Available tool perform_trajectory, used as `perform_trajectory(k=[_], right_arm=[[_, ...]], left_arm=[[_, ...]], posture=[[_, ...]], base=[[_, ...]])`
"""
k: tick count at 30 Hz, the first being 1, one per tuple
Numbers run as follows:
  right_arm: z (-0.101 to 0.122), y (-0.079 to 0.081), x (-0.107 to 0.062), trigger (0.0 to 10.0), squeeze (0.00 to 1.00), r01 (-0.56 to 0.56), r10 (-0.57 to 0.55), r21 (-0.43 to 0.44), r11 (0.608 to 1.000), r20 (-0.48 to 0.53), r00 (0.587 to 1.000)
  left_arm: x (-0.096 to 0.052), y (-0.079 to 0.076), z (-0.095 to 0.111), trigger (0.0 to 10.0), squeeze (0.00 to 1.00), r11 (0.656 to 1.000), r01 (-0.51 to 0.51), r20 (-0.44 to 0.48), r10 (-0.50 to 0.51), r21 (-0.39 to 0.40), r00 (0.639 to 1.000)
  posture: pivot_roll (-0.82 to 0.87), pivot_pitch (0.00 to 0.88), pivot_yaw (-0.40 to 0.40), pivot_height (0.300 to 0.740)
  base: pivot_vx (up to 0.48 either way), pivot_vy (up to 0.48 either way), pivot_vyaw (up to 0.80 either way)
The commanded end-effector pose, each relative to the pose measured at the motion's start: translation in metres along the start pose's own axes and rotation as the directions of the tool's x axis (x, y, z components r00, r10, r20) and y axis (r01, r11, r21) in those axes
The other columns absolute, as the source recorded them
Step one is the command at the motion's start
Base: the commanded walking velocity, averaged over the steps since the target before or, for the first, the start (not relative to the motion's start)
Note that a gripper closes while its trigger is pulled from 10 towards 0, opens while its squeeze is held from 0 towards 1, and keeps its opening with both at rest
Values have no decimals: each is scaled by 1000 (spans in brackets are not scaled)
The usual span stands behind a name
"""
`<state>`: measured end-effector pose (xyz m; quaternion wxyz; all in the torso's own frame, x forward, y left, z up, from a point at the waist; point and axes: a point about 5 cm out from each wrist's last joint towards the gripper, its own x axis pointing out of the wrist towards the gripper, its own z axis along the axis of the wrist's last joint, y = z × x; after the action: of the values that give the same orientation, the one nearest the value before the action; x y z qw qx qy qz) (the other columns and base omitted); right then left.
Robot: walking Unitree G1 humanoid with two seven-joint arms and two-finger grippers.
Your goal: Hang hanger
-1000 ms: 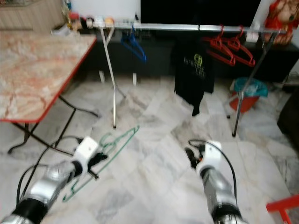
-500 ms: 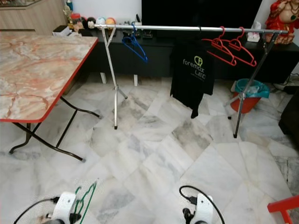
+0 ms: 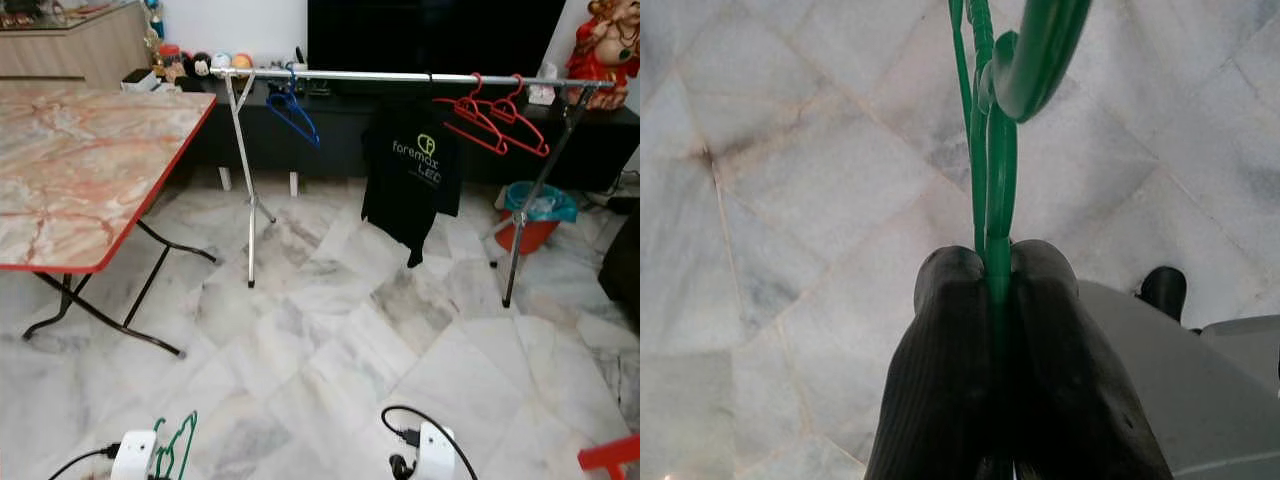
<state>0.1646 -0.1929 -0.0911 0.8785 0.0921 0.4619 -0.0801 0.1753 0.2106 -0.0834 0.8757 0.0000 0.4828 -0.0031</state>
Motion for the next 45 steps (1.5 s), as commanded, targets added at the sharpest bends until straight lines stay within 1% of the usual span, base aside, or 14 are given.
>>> perform_trajectory(k=[1, 4, 11, 14, 16, 24, 26, 30, 33, 36, 41, 45], right_arm=[[3, -2, 0, 10000, 0, -1, 1, 11, 1000, 14, 1000], [2, -4, 0, 10000, 0, -1, 1, 2, 1000, 7, 1000], [5, 0, 1, 10000, 0, 3, -3, -7, 1000, -1, 1000], [6, 2, 2, 10000, 0, 2, -2, 7, 1000, 5, 1000], [6, 3, 2, 10000, 0, -4, 4, 0, 1000, 4, 1000], [4, 5, 2, 10000, 0, -3, 3, 17, 1000, -2, 1000], [2, 5, 1, 10000, 0, -4, 4, 17, 1000, -9, 1000], [1, 3, 1, 10000, 0, -2, 2, 17, 1000, -13, 1000], [-2, 2, 0, 10000, 0, -1, 1, -1, 1000, -16, 1000], [0, 1, 0, 10000, 0, 1, -1, 15, 1000, -9, 1000], [1, 2, 1, 10000, 0, -10, 10, 14, 1000, -2, 1000], [0, 1, 0, 10000, 0, -13, 13, -3, 1000, -8, 1000]], left_arm=[[1, 1, 6, 10000, 0, 999, -1, 8, 0, 35, 1000], [1, 0, 5, 10000, 0, 999, 0, 5, 0, 35, 1000], [1, -1, 2, 10000, 0, 999, 4, -6, -4, 39, 1000], [0, 0, 0, 10000, 0, 999, 4, -13, -4, 41, 1000], [0, 0, 0, 10000, 0, 999, 6, -14, -5, 42, 1000], [0, 2, -1, 10000, 0, 999, 5, -17, -4, 52, 1000], [0, 2, -1, 10000, 0, 999, 5, -17, -4, 52, 1000], [0, -1, -2, 10000, 0, 999, 5, -19, -5, 43, 1000], [1, -4, -2, 10000, 0, 999, 6, -18, -5, 39, 1000], [2, -7, -2, 10000, 0, 1000, 5, -14, -4, 16, 1000], [2, -9, -3, 10000, 0, 1000, 9, -17, -9, 12, 1000], [2, -11, -3, 10000, 0, 1000, 10, -18, -10, 8, 1000]], posture=[[15, 0, 4, 740], [11, 0, 4, 740], [11, 0, 10, 740], [12, 0, 14, 740], [11, 0, 17, 740], [14, 0, 24, 740], [9, 0, 27, 740], [6, 0, 19, 740], [9, 0, 9, 740], [11, 0, 1, 740], [5, 0, -3, 740], [4, 0, -3, 740]], base=[[398, 0, 0], [409, 0, 0], [411, 0, 0], [414, 0, 0], [412, 0, 0], [418, 0, 0], [420, 0, -550], [424, 0, -591], [424, 0, 0], [424, 0, 0], [425, 0, 0], [424, 0, 0]])
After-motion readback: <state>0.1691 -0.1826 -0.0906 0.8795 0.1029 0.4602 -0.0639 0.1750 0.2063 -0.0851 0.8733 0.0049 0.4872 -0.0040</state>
